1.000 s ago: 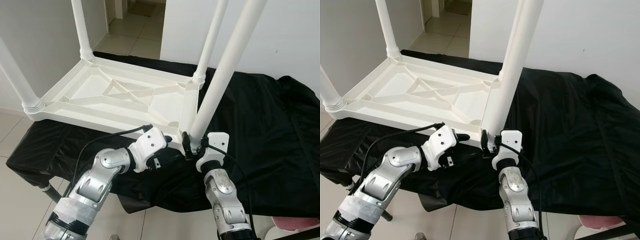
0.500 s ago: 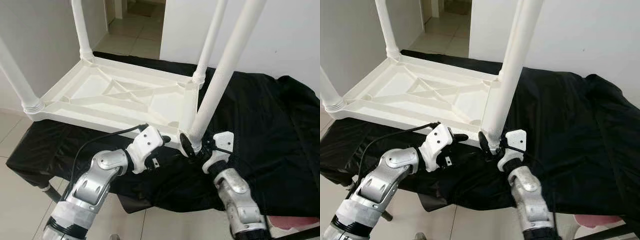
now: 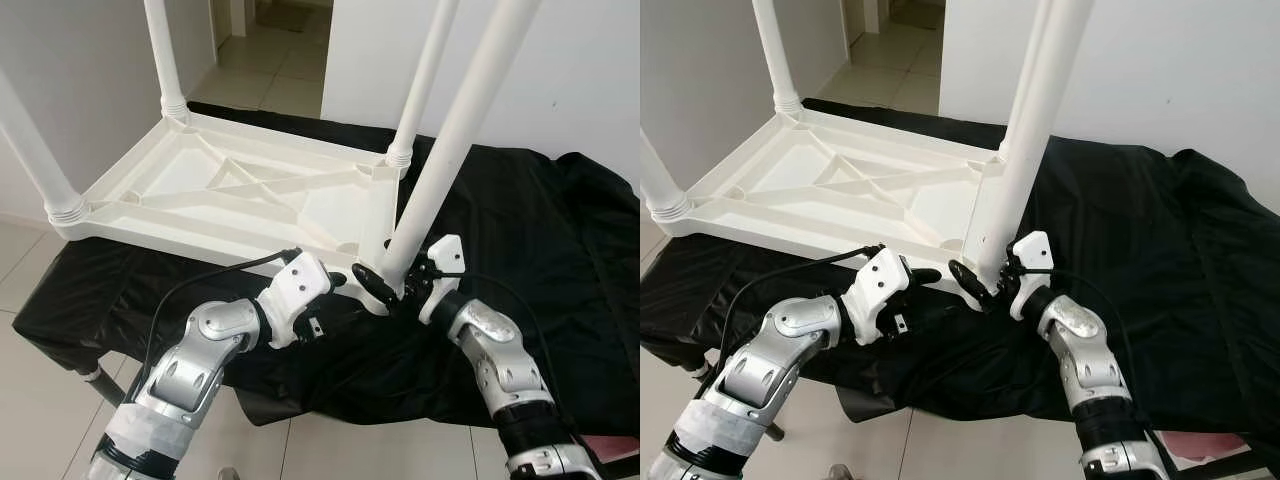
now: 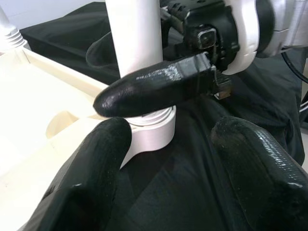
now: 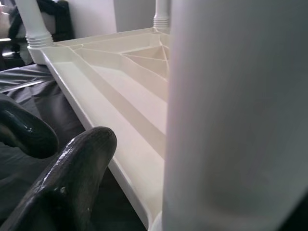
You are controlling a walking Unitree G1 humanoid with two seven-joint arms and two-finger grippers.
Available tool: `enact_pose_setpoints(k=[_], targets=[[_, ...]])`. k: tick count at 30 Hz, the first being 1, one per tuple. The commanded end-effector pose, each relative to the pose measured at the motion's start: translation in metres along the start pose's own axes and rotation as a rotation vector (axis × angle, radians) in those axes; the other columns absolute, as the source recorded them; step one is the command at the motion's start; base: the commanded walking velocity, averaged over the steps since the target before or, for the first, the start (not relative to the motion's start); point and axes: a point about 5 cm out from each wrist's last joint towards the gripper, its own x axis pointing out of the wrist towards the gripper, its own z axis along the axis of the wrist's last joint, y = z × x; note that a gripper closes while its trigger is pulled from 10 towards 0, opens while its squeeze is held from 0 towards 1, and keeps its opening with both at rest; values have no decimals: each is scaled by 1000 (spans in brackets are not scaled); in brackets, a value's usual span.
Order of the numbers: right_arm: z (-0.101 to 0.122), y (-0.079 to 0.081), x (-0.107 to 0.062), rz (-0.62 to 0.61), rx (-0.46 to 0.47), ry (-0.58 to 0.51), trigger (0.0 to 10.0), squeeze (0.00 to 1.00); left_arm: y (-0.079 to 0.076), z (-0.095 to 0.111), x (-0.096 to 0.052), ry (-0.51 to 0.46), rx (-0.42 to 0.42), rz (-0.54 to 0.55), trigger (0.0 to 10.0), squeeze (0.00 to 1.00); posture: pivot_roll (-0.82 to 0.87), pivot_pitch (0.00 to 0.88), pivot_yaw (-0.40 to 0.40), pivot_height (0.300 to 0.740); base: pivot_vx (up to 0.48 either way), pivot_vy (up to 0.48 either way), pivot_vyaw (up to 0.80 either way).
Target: Building children table
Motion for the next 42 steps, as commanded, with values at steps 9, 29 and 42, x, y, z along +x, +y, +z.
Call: enact_pose_setpoints(k=[9, 29, 42], targets=[[-12, -18, 3, 56, -27, 75, 4549, 0, -2, 1, 1, 12, 6, 28, 10000, 0, 41, 17, -79, 740, 0, 0, 0], [-25, -17, 0, 30, -9, 80, 10000, 0, -3, -2, 1, 21, 7, 27, 10000, 0, 38, 17, -86, 740, 0, 0, 0], [-28, -5, -4, -208, -47, 72, 10000, 0, -5, -4, 1, 25, -2, 28, 10000, 0, 28, 34, -87, 740, 0, 0, 0]])
